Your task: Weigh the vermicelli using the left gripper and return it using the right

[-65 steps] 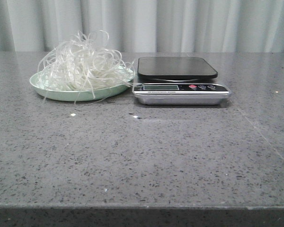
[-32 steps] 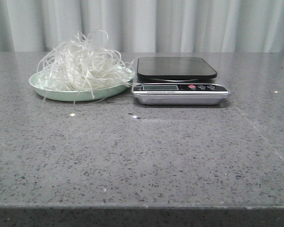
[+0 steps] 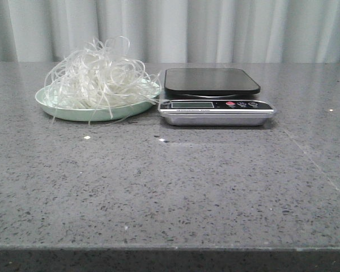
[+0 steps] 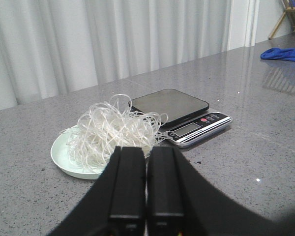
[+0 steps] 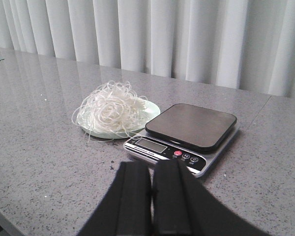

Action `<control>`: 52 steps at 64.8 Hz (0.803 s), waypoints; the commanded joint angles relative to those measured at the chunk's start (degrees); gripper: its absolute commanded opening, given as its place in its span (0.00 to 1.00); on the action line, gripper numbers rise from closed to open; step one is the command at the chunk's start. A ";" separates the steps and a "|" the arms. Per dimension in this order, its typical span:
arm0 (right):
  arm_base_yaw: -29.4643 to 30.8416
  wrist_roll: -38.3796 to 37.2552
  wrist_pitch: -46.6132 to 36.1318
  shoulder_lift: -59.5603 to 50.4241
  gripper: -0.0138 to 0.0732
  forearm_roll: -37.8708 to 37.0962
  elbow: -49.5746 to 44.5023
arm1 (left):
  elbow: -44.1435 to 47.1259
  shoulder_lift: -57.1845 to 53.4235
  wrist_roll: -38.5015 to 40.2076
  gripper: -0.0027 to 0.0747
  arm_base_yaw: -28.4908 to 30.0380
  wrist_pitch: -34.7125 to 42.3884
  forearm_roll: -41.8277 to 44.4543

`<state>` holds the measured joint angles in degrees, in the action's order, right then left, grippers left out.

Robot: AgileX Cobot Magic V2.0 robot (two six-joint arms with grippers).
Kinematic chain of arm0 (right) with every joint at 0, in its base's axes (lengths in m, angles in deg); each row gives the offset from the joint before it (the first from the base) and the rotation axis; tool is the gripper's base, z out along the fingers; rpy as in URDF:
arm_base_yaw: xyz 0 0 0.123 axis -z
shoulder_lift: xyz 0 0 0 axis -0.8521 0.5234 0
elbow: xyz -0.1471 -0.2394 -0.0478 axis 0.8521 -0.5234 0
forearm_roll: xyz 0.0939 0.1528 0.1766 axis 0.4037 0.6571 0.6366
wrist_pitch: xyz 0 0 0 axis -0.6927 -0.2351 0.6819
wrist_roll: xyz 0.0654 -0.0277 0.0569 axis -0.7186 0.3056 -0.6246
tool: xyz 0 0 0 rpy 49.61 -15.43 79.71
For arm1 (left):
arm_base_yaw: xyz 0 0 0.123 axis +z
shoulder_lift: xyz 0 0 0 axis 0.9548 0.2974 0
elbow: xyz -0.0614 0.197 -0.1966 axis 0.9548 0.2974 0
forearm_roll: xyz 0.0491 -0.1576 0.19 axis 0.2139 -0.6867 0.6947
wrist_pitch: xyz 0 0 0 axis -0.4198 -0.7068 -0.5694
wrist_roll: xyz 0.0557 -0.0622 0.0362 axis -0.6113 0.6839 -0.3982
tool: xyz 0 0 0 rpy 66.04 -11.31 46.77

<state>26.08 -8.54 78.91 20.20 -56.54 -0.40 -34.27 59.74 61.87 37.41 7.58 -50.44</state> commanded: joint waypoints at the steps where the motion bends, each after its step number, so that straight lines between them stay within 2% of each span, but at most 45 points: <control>1: 0.23 0.27 -4.39 0.73 0.37 -0.43 1.47 | -1.48 0.65 0.54 0.21 -0.41 4.45 -0.42; 15: 0.23 0.27 -4.39 0.73 0.37 -0.43 1.47 | -0.29 0.65 0.54 0.21 -0.41 5.11 -0.42; 23: 0.23 0.27 -4.39 0.73 0.37 -0.43 1.47 | 2.38 0.65 0.54 0.21 3.13 5.22 -0.42; 29: 0.23 0.27 -4.39 0.73 0.37 -0.43 1.47 | 4.86 0.65 0.54 0.21 9.82 7.52 -0.28; 40: 0.23 0.27 -4.44 0.73 0.37 -0.43 1.47 | 10.54 -1.32 0.54 0.21 25.11 13.53 -6.09; 52: 0.23 0.27 -4.44 0.73 0.37 -0.43 1.47 | 16.97 -6.37 0.54 0.21 34.46 19.37 -4.33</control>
<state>26.08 -8.54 79.01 20.20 -56.54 -0.40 -18.48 55.00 61.87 68.75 19.04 -55.32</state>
